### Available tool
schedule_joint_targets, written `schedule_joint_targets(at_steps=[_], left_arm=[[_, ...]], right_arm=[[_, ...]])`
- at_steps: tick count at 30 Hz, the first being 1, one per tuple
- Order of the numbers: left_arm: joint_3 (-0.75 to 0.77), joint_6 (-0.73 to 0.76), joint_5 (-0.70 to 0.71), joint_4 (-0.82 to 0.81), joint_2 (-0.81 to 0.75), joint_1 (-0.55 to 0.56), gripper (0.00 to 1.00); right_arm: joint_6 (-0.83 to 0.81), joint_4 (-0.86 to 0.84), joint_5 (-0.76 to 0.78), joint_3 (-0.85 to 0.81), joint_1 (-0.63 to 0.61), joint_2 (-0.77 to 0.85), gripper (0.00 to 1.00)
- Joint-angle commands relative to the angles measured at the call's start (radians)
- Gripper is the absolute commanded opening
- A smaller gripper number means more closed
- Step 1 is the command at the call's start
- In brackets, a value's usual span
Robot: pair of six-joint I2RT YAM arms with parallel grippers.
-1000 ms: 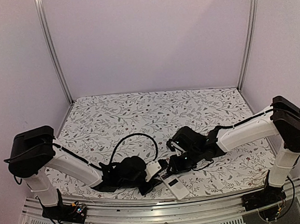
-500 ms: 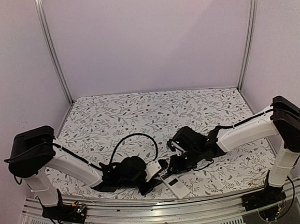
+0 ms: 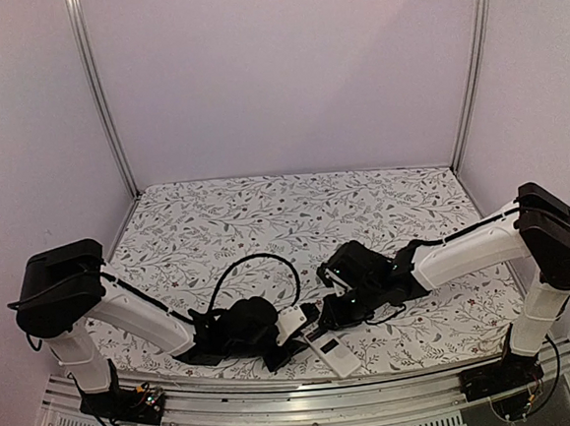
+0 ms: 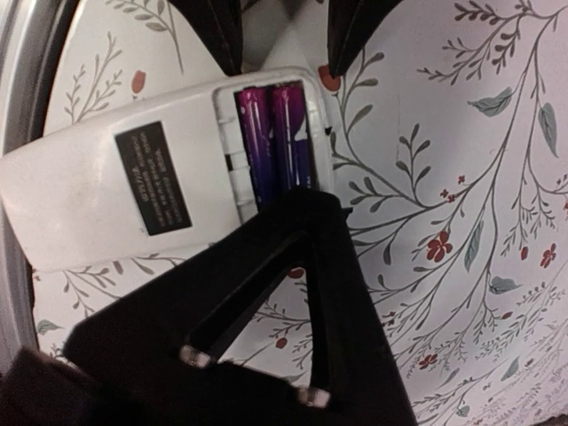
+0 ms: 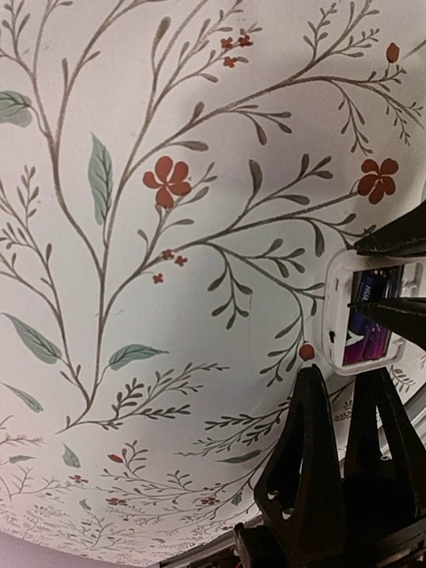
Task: Load the batteries into the remote control
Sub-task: Press the battery in the battery compartment.
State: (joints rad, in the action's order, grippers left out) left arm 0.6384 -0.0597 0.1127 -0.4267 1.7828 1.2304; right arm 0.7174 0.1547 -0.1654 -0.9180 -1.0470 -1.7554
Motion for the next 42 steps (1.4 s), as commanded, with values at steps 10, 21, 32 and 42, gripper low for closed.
schedule_joint_targets(at_steps=[10,21,32,42], left_arm=[[-0.011,0.004,0.013,0.018,0.026,0.003,0.32],[-0.012,0.006,0.010,0.015,0.026,0.004,0.32],[-0.036,-0.006,-0.050,0.011,-0.046,0.003,0.34],[-0.047,-0.027,-0.139,0.037,-0.129,-0.014,0.41]], right_arm=[[-0.010,0.052,-0.010,0.051,-0.052,-0.058,0.13],[-0.013,0.050,0.012,0.036,-0.060,-0.067,0.15],[-0.060,0.059,0.005,-0.054,-0.006,0.009,0.23],[-0.054,0.072,0.001,-0.045,0.038,0.073,0.29]])
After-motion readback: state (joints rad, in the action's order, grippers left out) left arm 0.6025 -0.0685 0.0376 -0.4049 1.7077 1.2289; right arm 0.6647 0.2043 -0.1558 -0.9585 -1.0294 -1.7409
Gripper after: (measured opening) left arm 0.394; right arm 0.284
